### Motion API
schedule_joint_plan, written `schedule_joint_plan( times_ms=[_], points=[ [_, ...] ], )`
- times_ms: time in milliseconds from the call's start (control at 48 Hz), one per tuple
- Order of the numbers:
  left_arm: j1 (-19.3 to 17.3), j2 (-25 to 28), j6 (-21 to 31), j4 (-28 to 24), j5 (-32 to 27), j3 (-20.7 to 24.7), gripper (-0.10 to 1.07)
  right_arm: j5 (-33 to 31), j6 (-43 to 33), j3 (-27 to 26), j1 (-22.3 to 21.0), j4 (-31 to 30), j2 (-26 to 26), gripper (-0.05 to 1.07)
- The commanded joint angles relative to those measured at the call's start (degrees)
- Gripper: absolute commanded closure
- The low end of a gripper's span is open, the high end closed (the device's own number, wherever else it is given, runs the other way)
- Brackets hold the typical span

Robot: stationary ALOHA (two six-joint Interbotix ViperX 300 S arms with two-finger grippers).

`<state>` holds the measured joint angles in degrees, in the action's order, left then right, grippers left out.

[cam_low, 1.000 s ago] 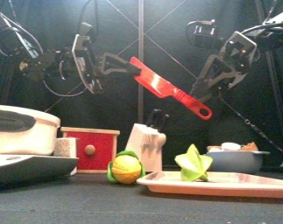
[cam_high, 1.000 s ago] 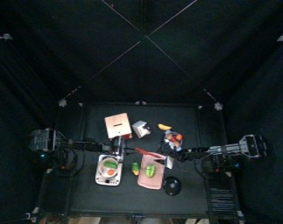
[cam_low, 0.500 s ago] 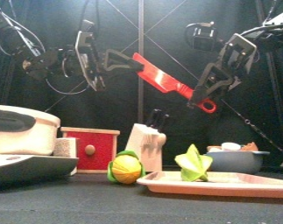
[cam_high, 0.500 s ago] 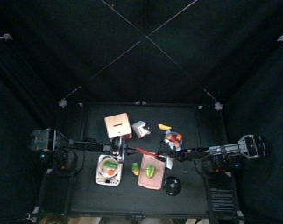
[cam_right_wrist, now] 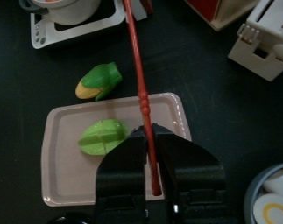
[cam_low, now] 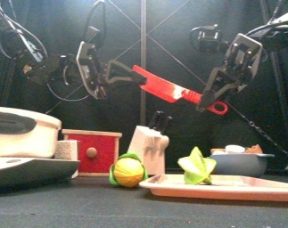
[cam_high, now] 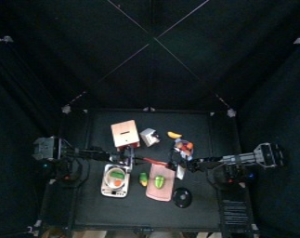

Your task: Regrasp knife handle

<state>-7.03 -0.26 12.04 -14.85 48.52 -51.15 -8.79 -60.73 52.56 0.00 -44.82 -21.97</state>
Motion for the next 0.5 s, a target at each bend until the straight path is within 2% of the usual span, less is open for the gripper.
schedule_joint_plan(
  times_ms=[0,292,479],
  points=[
    [0.79,0.0,-0.09,-1.41,-1.67,0.88,0.61,-1.23,-0.09,-2.11,0.62,1.49,-1.85,0.67],
    [1.93,0.0,-0.09,-3.25,-9.14,1.23,0.61,-8.0,-0.09,-2.9,5.01,4.75,-2.11,0.67],
    [3.6,0.62,-0.09,-3.78,-15.64,2.99,0.61,-10.46,0.0,-4.22,5.71,4.48,-2.11,0.67]
  ],
)
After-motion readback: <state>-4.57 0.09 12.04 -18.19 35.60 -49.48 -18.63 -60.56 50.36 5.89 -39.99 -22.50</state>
